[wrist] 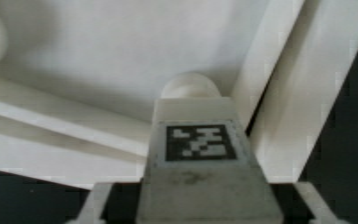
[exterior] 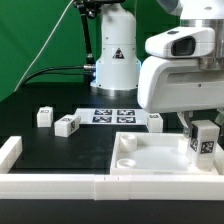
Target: Assemble one leg
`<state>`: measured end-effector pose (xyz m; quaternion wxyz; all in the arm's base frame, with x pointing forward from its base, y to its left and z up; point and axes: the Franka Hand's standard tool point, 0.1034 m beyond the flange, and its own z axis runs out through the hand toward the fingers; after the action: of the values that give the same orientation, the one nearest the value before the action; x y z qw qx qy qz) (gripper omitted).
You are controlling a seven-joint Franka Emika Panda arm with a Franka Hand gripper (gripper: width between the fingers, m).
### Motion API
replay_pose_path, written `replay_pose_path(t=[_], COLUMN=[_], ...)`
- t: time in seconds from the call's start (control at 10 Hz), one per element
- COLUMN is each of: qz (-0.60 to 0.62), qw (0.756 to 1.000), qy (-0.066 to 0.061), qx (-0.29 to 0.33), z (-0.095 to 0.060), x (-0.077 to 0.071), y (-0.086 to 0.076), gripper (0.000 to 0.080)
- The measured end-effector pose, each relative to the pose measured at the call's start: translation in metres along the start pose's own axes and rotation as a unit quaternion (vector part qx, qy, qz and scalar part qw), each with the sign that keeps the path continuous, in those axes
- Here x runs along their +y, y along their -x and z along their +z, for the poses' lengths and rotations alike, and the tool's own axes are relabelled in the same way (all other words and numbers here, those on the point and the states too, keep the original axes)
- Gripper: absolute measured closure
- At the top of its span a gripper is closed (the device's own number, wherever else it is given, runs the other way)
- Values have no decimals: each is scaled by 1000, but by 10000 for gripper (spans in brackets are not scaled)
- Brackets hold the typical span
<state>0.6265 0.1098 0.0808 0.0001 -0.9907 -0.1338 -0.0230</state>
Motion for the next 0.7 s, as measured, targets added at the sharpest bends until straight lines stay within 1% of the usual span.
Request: replay_pose_path(t=[0.1, 0.2, 0.3, 0.4, 0.5, 0.6, 0.7], qz=[4, 100, 192, 274, 353, 404, 483], qw=[1000, 995, 981, 962, 935, 915, 876], qy=[0, -2, -5, -6, -6, -9, -16], qx=[0, 0, -2, -2, -4, -4, -2], z=[0, 1, 2, 2, 2, 3, 3], x=[0, -4, -6, -7, -8, -9, -9], y=[0, 1, 2, 2, 2, 3, 2], gripper=[510, 510, 510, 510, 509, 509, 509])
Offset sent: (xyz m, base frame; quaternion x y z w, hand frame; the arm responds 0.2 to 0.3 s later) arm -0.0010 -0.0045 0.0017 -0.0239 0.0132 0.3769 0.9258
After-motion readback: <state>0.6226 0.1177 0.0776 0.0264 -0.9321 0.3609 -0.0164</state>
